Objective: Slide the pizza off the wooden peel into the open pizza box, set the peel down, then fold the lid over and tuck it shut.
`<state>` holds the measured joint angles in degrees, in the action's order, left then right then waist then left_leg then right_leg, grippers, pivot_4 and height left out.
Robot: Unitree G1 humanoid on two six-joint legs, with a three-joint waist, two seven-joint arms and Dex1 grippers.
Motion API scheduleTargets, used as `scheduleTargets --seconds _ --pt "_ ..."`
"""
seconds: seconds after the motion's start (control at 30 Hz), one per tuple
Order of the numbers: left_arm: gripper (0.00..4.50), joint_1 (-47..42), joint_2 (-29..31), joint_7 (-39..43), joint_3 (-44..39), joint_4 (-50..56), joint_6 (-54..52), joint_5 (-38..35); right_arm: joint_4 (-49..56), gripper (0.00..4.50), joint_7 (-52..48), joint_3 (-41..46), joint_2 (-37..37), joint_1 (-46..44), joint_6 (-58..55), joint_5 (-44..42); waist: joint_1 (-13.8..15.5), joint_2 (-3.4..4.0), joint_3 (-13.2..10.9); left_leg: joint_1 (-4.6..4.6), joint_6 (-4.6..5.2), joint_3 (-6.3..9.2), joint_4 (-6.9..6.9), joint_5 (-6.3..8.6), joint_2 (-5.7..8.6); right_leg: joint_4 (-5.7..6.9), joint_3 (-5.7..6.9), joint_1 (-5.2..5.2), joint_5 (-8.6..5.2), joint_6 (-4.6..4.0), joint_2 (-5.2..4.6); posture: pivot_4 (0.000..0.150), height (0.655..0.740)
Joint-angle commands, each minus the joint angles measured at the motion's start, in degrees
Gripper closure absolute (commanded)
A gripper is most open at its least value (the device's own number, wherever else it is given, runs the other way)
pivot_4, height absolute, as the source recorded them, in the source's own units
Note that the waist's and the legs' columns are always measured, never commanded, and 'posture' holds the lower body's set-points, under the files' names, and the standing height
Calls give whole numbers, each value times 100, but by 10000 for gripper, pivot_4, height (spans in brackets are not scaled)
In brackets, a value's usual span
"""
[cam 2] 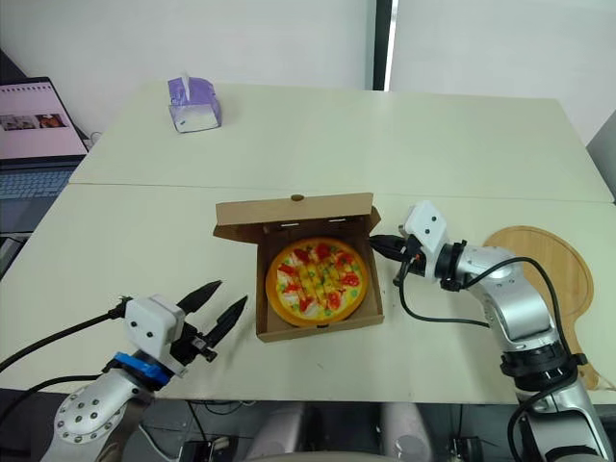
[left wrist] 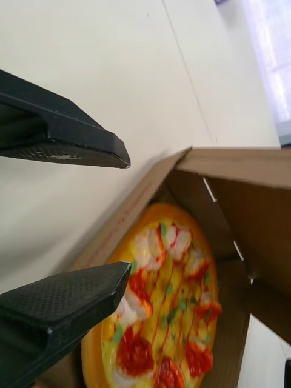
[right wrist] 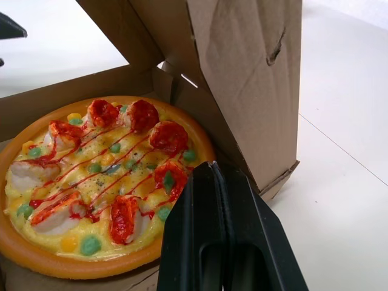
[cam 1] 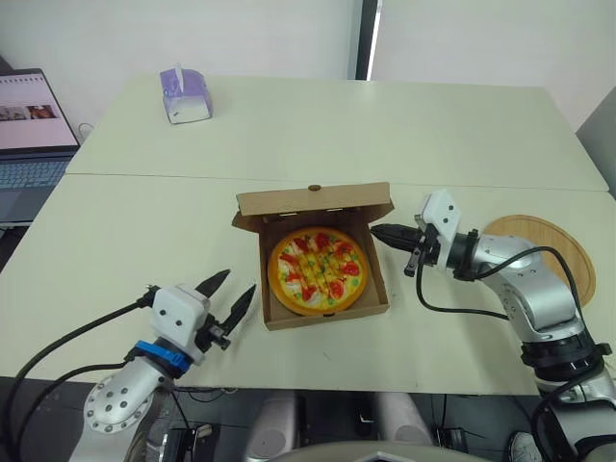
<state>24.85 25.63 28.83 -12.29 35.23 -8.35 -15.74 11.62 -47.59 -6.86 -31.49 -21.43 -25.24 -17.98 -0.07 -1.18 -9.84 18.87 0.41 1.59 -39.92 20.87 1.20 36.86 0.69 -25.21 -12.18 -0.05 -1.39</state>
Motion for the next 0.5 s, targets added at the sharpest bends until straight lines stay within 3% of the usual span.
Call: scheduleTargets --seconds 0.03,0.17,0.43,0.5 --pt "19720 -104 75 75 -419 -24 197 -207 67 45000 -30 65 19 -111 130 -9 0 0 0 0 0 0 0 0 0 0 0 0 0 0 0 1500 7400" --pt "21455 -680 242 110 -758 -489 132 -353 42 45000 -51 82 4 -71 180 33 2 0 0 0 0 0 0 0 0 0 1 0 0 0 0 1500 7400" --pt "44898 -3561 1184 528 -759 -2162 -565 -804 52 45000 -73 136 -32 -17 176 68 35 -7 -3 2 -4 10 -5 -2 5 4 10 2 4 -4 -1 1500 7400" --pt "44898 -4281 1375 792 -549 -2644 -663 -794 35 45000 -95 143 -74 14 205 97 18 -8 -4 4 -6 12 -4 -3 6 5 12 -1 4 -4 -1 1500 7400"
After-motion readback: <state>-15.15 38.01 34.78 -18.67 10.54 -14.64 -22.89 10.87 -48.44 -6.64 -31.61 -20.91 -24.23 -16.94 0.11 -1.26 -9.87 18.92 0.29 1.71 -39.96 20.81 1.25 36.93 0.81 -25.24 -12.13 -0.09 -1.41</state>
